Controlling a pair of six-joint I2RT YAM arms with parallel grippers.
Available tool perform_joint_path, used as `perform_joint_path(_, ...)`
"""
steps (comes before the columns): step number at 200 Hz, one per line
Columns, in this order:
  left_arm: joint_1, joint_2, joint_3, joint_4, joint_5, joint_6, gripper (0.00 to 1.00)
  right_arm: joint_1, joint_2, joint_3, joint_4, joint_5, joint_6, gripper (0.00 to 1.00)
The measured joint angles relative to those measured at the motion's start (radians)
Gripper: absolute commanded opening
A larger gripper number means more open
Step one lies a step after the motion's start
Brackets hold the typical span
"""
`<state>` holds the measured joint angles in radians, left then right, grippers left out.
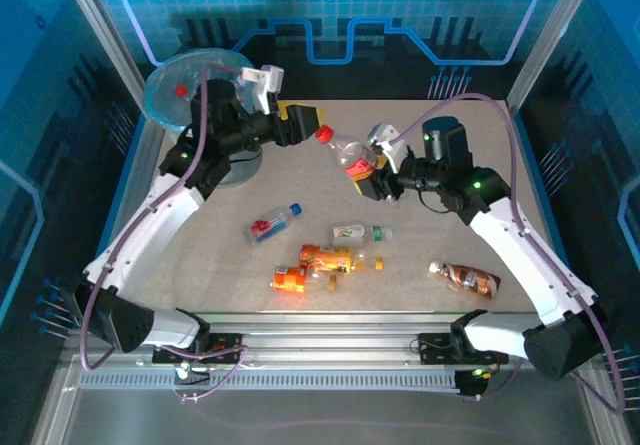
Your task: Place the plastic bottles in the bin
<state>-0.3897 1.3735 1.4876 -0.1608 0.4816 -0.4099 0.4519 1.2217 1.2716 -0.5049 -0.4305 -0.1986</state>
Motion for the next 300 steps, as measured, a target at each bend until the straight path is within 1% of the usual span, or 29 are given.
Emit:
perform_joint_path(27, 0.000, -0.041, 0.029, -0.011, 0.098, 0.001, 0.67, 0.042, 0.002, 0.000, 0.002, -0.031, 0.054, 0.52)
perform_joint_path(33, 0.000, -0.049, 0.029, -0.014, 0.116, 0.000, 0.68, 0.047, 0.002, 0.000, 0.005, -0.035, 0.066, 0.52)
perform_joint_path(48, 0.000, -0.061, 0.024, -0.006, 0.146, -0.001, 0.73, 0.058, 0.003, 0.000, 0.014, -0.039, 0.092, 0.52)
perform_joint_path(62, 0.000, -0.072, 0.003, 0.014, 0.173, -0.007, 0.74, 0.065, 0.005, 0.004, 0.017, -0.042, 0.110, 0.52)
perform_joint_path(77, 0.000, -0.074, -0.017, 0.023, 0.198, -0.010, 0.73, 0.071, 0.014, 0.020, 0.020, -0.044, 0.124, 0.52)
perform_joint_path(93, 0.000, -0.073, -0.031, 0.023, 0.218, -0.009, 0.69, 0.077, 0.019, 0.034, 0.021, -0.047, 0.137, 0.53)
perform_joint_path(110, 0.000, -0.073, -0.037, 0.026, 0.241, -0.002, 0.59, 0.083, 0.019, 0.040, 0.027, -0.049, 0.152, 0.53)
perform_joint_path(138, 0.000, -0.073, -0.049, 0.037, 0.272, 0.009, 0.36, 0.085, 0.025, 0.046, 0.037, -0.049, 0.173, 0.54)
perform_joint_path(146, 0.001, -0.073, -0.053, 0.039, 0.272, 0.007, 0.33, 0.085, 0.026, 0.046, 0.037, -0.050, 0.175, 0.54)
perform_joint_path(162, 0.005, -0.073, -0.053, 0.040, 0.272, 0.017, 0.32, 0.087, 0.031, 0.048, 0.043, -0.051, 0.183, 0.54)
perform_joint_path(179, 0.007, -0.073, -0.053, 0.041, 0.267, 0.020, 0.18, 0.087, 0.036, 0.048, 0.051, -0.054, 0.189, 0.55)
perform_joint_path(187, 0.008, -0.073, -0.053, 0.040, 0.263, 0.022, 0.12, 0.087, 0.040, 0.049, 0.053, -0.057, 0.193, 0.59)
perform_joint_path(189, 0.008, -0.073, -0.053, 0.040, 0.259, 0.023, 0.11, 0.087, 0.041, 0.049, 0.054, -0.058, 0.193, 0.63)
perform_joint_path(193, 0.008, -0.073, -0.053, 0.041, 0.256, 0.023, 0.08, 0.089, 0.043, 0.050, 0.055, -0.057, 0.193, 0.67)
perform_joint_path(202, 0.008, -0.073, -0.053, 0.043, 0.241, 0.024, 0.00, 0.093, 0.050, 0.058, 0.051, -0.057, 0.197, 0.80)
perform_joint_path(209, 0.008, -0.074, -0.053, 0.042, 0.230, 0.024, 0.00, 0.100, 0.055, 0.064, 0.053, -0.047, 0.196, 0.89)
perform_joint_path(210, 0.007, -0.074, -0.053, 0.042, 0.227, 0.024, 0.00, 0.102, 0.057, 0.066, 0.050, -0.044, 0.198, 0.93)
perform_joint_path(211, 0.007, -0.074, -0.053, 0.041, 0.225, 0.024, 0.00, 0.103, 0.058, 0.068, 0.051, -0.042, 0.198, 0.93)
perform_joint_path(214, 0.007, -0.075, -0.052, 0.039, 0.216, 0.026, 0.00, 0.107, 0.060, 0.071, 0.051, -0.035, 0.195, 0.98)
perform_joint_path(216, 0.007, -0.076, -0.050, 0.035, 0.207, 0.027, 0.00, 0.110, 0.062, 0.075, 0.051, -0.028, 0.198, 1.00)
perform_joint_path(235, 0.003, -0.077, -0.014, -0.018, 0.110, 0.048, 0.00, 0.145, 0.072, 0.108, 0.053, 0.042, 0.187, 1.00)
perform_joint_path(254, 0.003, -0.077, 0.077, -0.107, -0.014, 0.073, 0.00, 0.167, 0.076, 0.137, 0.064, 0.107, 0.174, 1.00)
perform_joint_path(267, 0.022, -0.077, 0.145, -0.153, -0.105, 0.096, 0.00, 0.172, 0.078, 0.159, 0.069, 0.150, 0.169, 1.00)
perform_joint_path(282, 0.085, -0.071, 0.218, -0.175, -0.211, 0.119, 0.00, 0.179, 0.080, 0.174, 0.068, 0.186, 0.164, 1.00)
perform_joint_path(300, 0.180, -0.051, 0.294, -0.186, -0.301, 0.133, 0.00, 0.192, 0.083, 0.178, 0.067, 0.214, 0.158, 1.00)
